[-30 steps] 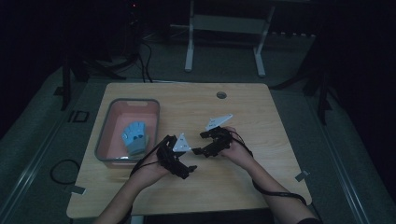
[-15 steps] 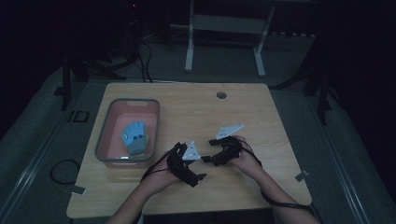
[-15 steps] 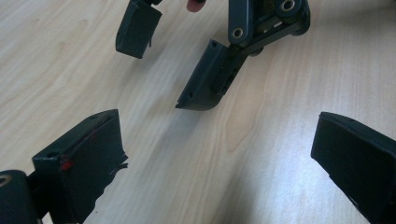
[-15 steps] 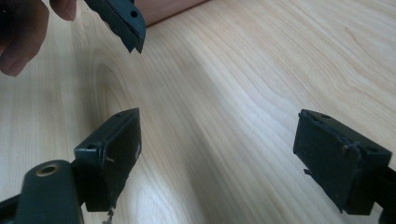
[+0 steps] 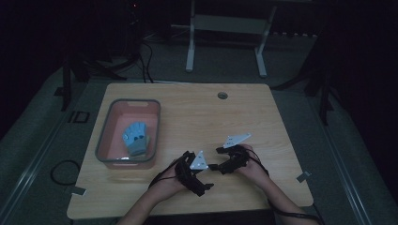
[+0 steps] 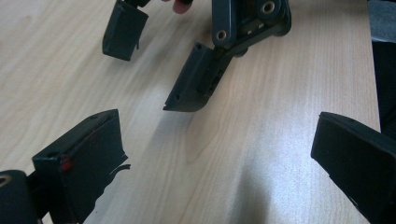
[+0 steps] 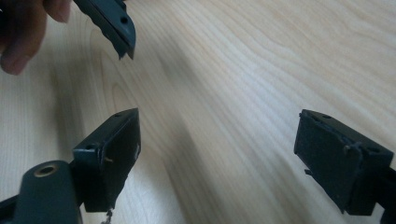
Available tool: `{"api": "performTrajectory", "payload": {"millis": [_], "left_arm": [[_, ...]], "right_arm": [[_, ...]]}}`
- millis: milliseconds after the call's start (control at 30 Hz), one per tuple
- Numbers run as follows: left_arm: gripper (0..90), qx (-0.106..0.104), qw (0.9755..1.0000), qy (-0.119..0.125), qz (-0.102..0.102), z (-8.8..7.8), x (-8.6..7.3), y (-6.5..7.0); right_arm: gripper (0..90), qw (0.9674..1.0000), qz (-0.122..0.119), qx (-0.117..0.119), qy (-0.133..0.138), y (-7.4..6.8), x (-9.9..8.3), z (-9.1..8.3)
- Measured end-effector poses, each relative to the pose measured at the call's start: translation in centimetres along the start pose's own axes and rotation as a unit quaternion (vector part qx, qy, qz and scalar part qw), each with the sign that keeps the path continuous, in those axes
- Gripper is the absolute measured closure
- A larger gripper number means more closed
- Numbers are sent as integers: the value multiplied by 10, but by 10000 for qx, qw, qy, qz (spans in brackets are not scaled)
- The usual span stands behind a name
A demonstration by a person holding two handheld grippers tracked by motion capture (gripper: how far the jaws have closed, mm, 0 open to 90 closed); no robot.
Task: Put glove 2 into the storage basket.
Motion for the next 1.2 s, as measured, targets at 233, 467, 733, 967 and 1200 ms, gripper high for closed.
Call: {"api": "performTrajectory", "payload": {"millis": [233,467,733,967,1200], "left_arm": [[27,-77,9999,10,129,11,-1,8],[27,-136,9996,-11,248,18,-2,13],[27,-121,9998,54,126,18,-4,14],[27,-119,9998,113,84,14,-8,15],[27,-157,9999,-45,49,18,-17,16]], "right_arm": [[147,10000,49,-30,70,-1,-11,-4],[147,9999,84,-60,58,-2,-25,-2],[146,9997,78,-150,164,-3,-31,-7],[147,9995,97,-211,206,-2,-36,-10],[147,9994,66,-282,202,-3,-38,-8]]}}
Point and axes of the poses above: each handheld gripper's, and its own axes: z roughly forward along the jaws, x roughly out of its top, y roughly to its right, the point moved 3 cm from there along z, roughly forward along the jaws, and after that the axes turned 14 degrees about -y, right-handed, at the moved point
